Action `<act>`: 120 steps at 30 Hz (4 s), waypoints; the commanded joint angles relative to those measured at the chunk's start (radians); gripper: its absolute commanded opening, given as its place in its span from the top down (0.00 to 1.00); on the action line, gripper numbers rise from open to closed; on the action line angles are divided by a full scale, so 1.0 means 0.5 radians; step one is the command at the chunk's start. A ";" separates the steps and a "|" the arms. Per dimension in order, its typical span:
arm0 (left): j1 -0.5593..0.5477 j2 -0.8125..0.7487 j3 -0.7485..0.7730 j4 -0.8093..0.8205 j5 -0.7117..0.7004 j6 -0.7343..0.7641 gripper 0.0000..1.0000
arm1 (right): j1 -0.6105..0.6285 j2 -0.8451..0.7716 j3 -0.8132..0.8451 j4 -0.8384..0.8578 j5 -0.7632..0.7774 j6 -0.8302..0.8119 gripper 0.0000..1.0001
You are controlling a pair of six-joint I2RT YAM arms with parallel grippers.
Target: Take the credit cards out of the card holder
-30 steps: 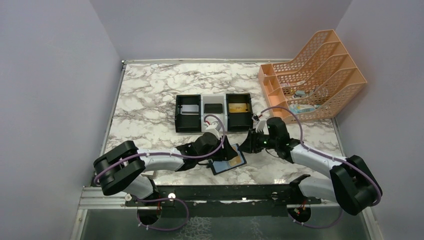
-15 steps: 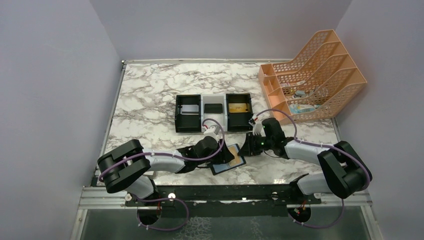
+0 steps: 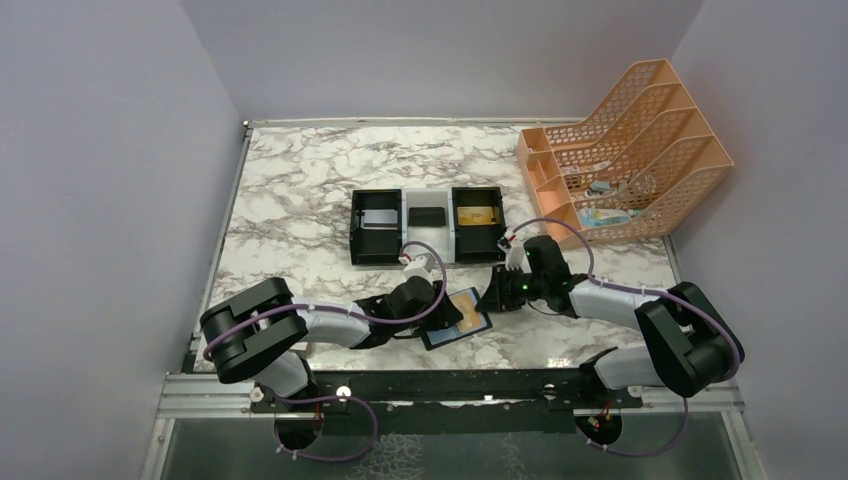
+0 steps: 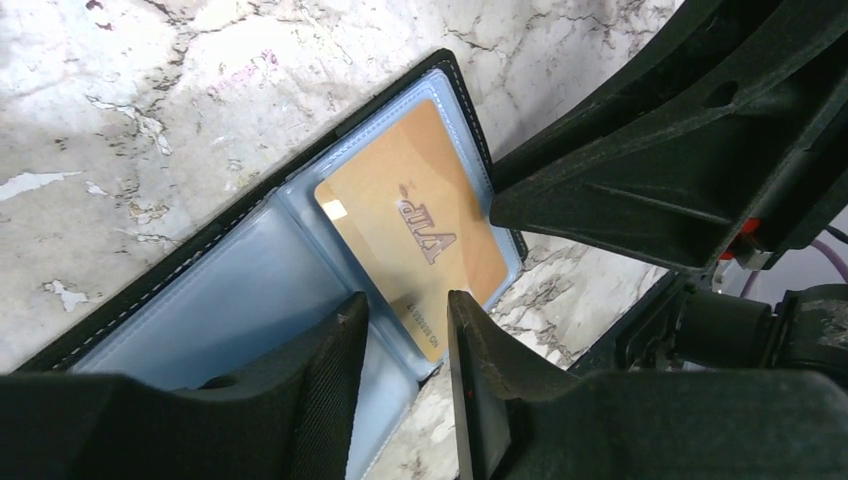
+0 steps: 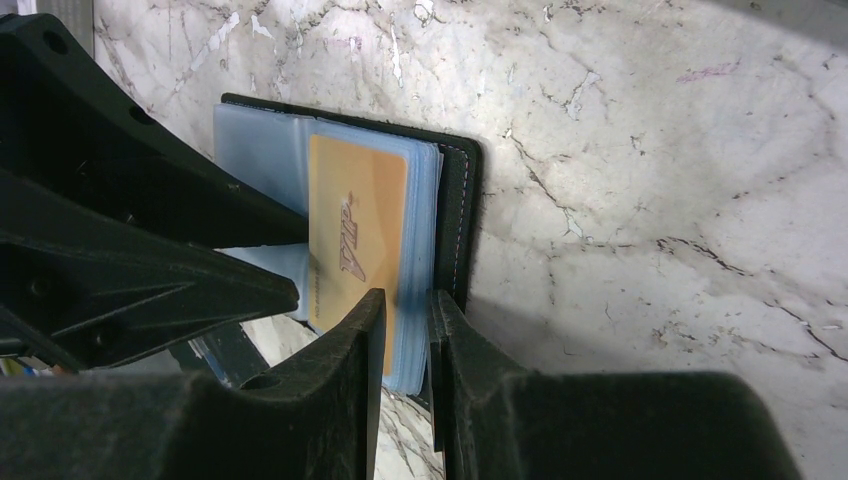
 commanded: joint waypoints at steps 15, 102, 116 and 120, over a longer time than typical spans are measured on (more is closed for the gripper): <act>-0.072 0.081 -0.007 0.177 -0.159 -0.137 0.77 | 0.005 0.006 0.000 -0.023 -0.024 -0.069 0.78; -0.074 -0.313 -0.286 0.161 -0.258 0.031 1.00 | 0.014 0.303 0.060 0.502 -0.431 0.084 0.86; -0.070 -0.356 -0.328 0.149 -0.289 0.022 1.00 | 0.006 0.311 0.059 0.402 -0.292 0.056 0.99; -0.067 -0.371 -0.336 0.139 -0.299 0.019 1.00 | 0.002 0.274 0.061 0.357 -0.209 0.049 0.99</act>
